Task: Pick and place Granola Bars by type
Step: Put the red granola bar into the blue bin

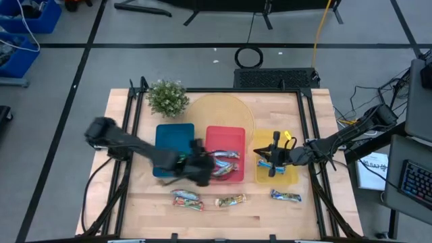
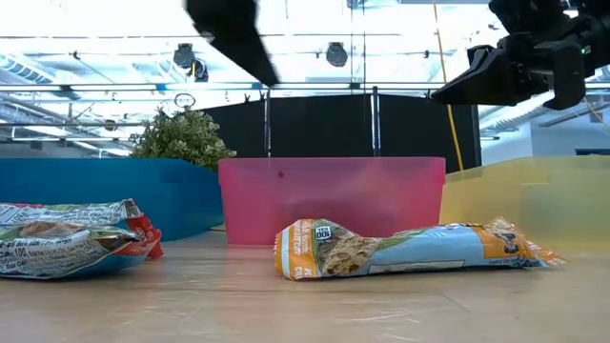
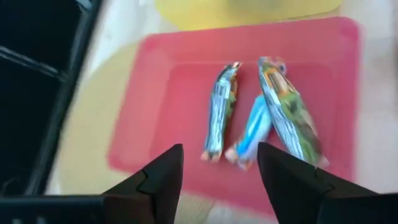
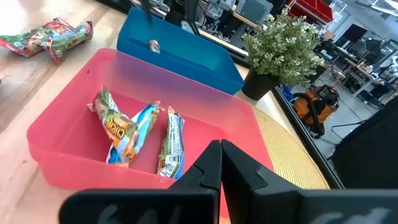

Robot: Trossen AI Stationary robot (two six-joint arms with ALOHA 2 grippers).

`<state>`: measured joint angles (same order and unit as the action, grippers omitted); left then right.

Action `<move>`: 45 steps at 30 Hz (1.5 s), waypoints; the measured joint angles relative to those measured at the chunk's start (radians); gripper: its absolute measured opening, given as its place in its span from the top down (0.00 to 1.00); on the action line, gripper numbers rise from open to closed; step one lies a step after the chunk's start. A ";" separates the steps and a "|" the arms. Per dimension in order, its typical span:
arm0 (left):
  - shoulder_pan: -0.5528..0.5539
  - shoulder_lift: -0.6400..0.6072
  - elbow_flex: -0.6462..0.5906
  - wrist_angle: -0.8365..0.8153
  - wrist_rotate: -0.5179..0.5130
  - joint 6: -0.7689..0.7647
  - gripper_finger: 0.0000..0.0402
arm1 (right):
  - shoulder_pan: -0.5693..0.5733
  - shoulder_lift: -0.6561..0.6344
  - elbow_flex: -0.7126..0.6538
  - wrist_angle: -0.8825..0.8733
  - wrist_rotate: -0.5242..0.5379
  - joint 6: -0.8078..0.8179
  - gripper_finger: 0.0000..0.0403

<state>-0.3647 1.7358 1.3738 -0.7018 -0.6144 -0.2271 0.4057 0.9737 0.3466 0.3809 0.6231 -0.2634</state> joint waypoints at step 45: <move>-0.239 -0.716 -1.074 1.017 -0.119 0.283 0.90 | 0.201 1.208 1.197 -0.397 -0.103 -0.072 0.62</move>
<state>-0.6033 1.0203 0.3000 0.3151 -0.7337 0.0562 0.6070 2.1822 1.5440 -0.0161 0.5201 -0.3359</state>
